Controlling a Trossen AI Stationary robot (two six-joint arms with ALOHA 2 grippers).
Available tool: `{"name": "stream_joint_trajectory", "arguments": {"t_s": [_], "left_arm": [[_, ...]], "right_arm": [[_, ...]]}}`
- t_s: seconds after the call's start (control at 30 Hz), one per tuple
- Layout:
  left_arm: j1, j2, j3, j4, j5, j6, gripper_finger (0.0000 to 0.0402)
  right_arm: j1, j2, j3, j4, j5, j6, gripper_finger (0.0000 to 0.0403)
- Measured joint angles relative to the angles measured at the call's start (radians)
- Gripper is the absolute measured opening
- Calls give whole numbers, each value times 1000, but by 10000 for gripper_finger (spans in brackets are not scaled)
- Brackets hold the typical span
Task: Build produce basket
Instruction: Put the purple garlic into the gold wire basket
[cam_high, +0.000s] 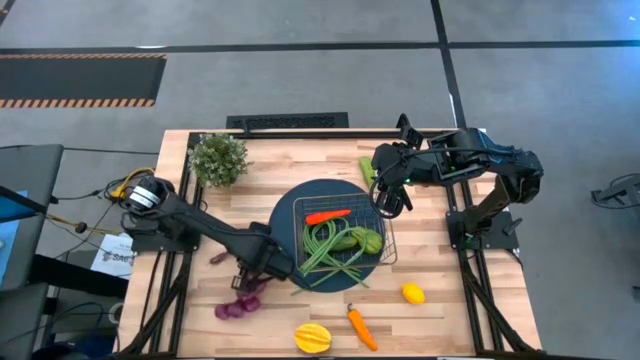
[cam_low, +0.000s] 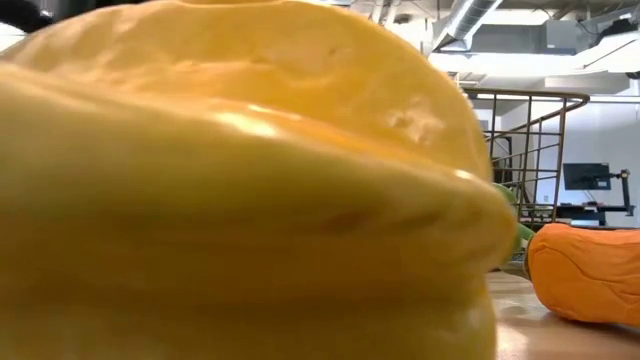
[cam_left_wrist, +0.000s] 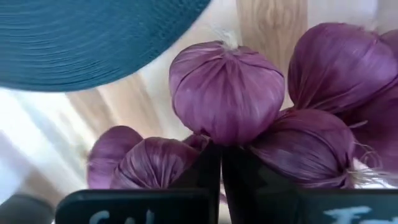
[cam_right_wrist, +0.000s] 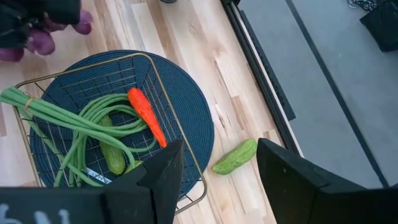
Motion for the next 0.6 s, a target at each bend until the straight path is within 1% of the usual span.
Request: {"name": "stream_joint_trajectory", "arguments": {"t_s": [0.13, 0.27, 0.33, 0.47, 0.53, 0.6], "left_arm": [[1, -1, 121, -121, -66, -14, 1], [7, -2, 266, -253, -154, -72, 1], [16, -9, 332, -262, -190, -93, 1], [31, -47, 416, -256, -189, -73, 0], [37, -54, 418, -261, -162, -73, 0], [41, -60, 405, -257, -150, -124, 0]], "right_arm": [[0, 0, 0, -1, 0, -1, 221], [-5, 0, 0, -1, 0, -9, 221], [-11, 0, 0, -1, 0, -9, 221], [-24, -1, 0, -1, 0, -10, 221], [-30, -1, 0, -1, 0, -12, 221], [-35, -1, 0, -1, 0, -13, 221]]}}
